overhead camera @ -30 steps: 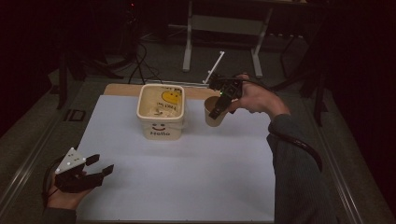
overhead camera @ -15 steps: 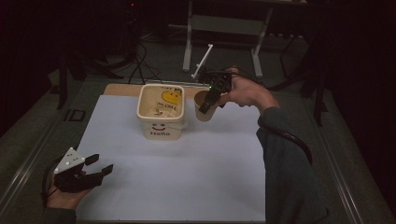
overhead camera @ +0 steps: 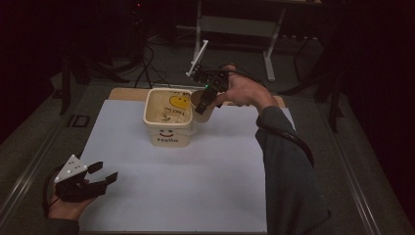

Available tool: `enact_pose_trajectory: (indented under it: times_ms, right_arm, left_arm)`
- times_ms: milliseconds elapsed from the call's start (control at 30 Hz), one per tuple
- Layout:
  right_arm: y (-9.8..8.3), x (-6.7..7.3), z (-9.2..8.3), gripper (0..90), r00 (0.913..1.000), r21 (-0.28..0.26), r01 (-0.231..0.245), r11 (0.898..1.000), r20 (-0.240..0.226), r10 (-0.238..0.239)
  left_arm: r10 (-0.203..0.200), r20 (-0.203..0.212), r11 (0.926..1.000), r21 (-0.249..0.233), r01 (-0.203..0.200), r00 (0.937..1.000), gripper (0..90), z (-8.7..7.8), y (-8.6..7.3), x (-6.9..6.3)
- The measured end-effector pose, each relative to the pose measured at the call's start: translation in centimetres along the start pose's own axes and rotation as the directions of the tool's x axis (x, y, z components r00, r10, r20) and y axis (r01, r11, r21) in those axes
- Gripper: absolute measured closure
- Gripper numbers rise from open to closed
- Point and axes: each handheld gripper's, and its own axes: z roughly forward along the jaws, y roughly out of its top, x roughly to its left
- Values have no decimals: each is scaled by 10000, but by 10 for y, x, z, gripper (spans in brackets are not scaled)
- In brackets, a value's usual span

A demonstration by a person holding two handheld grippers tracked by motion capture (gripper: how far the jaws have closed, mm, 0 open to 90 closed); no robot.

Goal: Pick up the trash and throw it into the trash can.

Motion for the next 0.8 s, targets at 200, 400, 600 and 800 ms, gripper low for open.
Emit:
enact_pose_trajectory:
  times_ms: [200,400,600,800]
  right_arm:
    - [16,5,-3,211,9998,-151,186,9997,-42,-187]
    - [31,8,-2,210,9995,-234,324,9992,-60,-325]
    - [47,14,1,209,9986,-346,520,9981,-70,-522]
    - [54,18,9,209,9981,-341,588,9977,-137,-593]
  left_arm:
    - [4,11,10000,5,-4,10000,331,0,0,0]
    - [-59,2,10000,-60,59,10000,330,-2,-1,1]
    - [-89,-13,9999,-83,89,10000,330,-4,-2,1]
    - [-132,-45,9998,-137,131,9999,330,-6,-2,2]
